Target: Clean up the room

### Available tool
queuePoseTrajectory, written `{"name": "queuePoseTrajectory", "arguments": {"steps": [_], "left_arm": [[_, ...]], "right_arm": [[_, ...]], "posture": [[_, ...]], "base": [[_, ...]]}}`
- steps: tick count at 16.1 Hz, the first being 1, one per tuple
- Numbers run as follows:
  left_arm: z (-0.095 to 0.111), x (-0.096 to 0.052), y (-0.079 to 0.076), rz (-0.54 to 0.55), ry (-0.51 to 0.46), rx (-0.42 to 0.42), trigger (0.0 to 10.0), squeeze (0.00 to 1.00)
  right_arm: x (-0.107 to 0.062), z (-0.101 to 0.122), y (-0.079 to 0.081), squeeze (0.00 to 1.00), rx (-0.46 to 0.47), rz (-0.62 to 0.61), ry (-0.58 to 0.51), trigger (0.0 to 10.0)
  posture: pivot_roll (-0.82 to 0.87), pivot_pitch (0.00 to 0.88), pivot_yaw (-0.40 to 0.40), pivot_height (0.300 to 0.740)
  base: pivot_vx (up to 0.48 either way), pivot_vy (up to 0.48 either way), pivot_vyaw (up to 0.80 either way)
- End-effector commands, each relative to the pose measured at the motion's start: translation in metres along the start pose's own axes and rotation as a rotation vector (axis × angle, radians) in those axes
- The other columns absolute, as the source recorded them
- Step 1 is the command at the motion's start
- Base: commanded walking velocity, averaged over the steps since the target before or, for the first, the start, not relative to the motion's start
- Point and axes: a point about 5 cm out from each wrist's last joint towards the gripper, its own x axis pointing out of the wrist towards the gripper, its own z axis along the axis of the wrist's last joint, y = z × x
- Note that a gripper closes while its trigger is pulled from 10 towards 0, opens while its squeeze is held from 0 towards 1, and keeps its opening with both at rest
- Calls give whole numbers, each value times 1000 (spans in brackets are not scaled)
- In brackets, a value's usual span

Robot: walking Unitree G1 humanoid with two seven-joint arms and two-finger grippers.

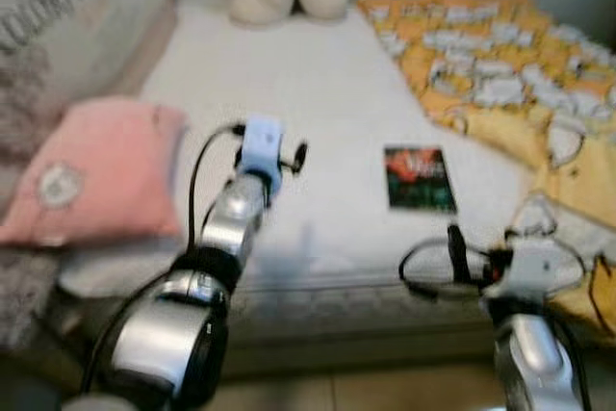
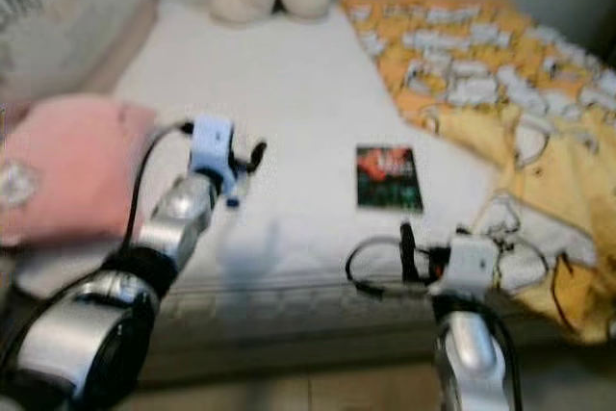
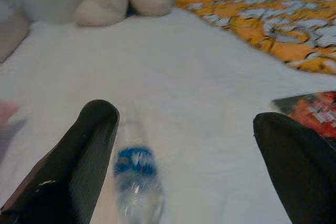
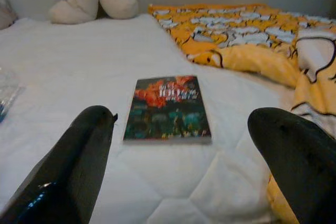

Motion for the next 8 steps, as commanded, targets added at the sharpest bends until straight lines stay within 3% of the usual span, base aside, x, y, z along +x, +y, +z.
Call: {"name": "queuePoseTrajectory", "arguments": {"steps": [1,4,8], "left_arm": [[3,3,2,27,7,-3,10000,0],[18,10,9,86,-5,-12,10000,0],[32,14,5,76,-49,-29,10000,0]], "right_arm": [[-1,8,-3,0,1,-3,-17,10000],[-9,9,-1,0,-39,72,12,10000],[0,14,3,0,-42,95,1,10000]], "posture": [[-235,0,10,740],[-247,2,-31,740],[-239,0,-38,740]], "base": [[0,0,0],[392,0,0],[480,0,0]]}}
